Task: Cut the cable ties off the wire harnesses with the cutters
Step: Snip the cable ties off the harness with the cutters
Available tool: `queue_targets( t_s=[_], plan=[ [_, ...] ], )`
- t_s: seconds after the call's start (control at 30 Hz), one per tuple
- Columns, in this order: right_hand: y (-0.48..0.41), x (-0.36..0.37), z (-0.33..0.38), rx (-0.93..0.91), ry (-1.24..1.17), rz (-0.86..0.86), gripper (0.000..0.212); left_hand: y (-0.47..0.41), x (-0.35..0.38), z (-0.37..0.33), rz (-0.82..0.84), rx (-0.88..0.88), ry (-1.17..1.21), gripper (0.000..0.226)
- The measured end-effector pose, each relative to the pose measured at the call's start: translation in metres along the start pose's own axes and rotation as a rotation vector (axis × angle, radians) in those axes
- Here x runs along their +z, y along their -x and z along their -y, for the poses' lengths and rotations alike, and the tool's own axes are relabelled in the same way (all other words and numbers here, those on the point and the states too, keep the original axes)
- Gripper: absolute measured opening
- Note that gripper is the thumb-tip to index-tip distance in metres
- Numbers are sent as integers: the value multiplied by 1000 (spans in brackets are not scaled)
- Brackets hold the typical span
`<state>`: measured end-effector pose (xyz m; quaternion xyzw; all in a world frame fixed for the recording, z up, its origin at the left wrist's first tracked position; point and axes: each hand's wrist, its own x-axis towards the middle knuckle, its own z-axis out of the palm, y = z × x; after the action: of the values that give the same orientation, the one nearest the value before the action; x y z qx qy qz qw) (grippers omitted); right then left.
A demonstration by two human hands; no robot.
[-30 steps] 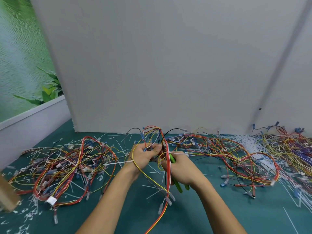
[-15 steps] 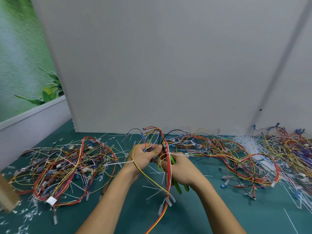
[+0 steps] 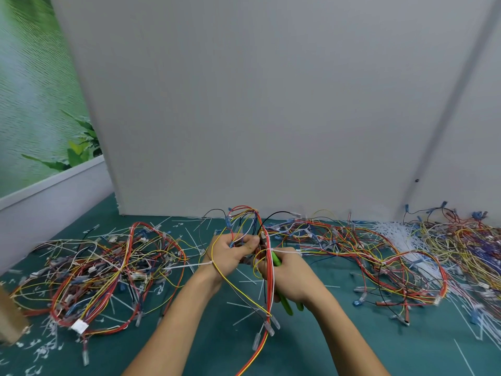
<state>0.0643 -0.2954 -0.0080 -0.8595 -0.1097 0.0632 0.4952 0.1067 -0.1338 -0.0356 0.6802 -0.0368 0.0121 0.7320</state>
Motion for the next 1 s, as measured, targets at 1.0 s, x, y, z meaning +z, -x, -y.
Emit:
queue_targets(
  t_s=[1.0],
  plan=[
    [-3, 3, -3, -3, -17, -18, 29, -1, 1, 4, -21, -1, 17, 45]
  ],
)
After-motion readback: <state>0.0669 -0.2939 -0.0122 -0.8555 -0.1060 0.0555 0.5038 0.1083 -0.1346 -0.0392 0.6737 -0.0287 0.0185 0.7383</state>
